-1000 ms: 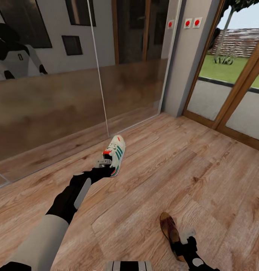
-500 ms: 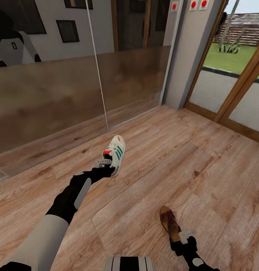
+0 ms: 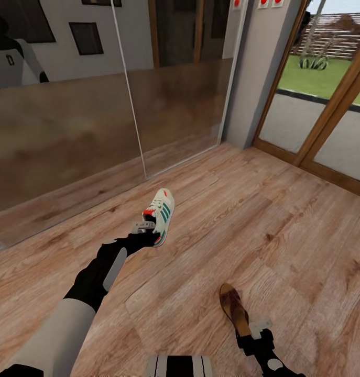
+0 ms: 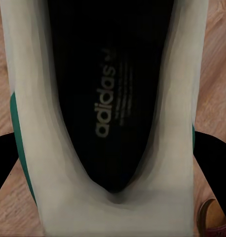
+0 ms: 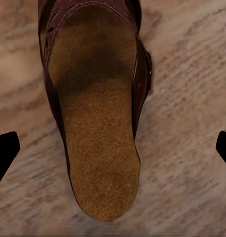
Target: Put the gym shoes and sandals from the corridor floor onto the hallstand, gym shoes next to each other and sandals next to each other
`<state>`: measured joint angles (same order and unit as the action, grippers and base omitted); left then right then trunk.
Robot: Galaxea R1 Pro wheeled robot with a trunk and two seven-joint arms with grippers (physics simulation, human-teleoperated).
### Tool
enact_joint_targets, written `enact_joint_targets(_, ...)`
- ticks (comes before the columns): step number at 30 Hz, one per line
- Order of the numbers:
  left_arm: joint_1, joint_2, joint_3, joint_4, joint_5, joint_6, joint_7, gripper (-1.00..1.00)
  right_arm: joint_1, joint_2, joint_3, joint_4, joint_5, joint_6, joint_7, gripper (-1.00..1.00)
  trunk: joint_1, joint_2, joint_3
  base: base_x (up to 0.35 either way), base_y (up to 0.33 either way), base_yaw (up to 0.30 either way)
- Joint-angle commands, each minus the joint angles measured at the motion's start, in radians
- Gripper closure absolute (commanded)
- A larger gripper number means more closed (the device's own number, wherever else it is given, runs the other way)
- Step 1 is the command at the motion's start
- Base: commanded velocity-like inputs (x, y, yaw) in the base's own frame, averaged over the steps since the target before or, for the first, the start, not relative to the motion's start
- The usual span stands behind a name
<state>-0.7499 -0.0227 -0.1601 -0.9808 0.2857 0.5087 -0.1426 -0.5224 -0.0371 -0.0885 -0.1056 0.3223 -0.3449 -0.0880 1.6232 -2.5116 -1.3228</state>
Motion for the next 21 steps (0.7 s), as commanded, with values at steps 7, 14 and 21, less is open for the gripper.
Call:
enact_joint_targets(7,-0.001,0.000,0.001,-0.001,0.004,0.005,0.001,1.00,-0.001,0.000,-0.008,0.001,0.010,-0.004,-0.003,-1.00,0.003,-0.002,-0.035,0.000,0.000,-0.001)
enact_joint_targets(14,0.000,0.000,0.001,-0.001,0.004,0.005,0.001,1.00,-0.001,0.000,-0.008,0.001,0.009,-0.004,-0.003,-1.00,0.003,-0.002,-0.042,0.000,0.000,-0.039)
enact_joint_targets(21,-0.001,0.000,0.001,-0.001,0.004,0.005,0.000,1.00,-0.001,0.000,-0.008,0.001,0.009,-0.004,-0.003,-1.00,0.006,-0.004,-0.077,0.000,0.000,-0.165)
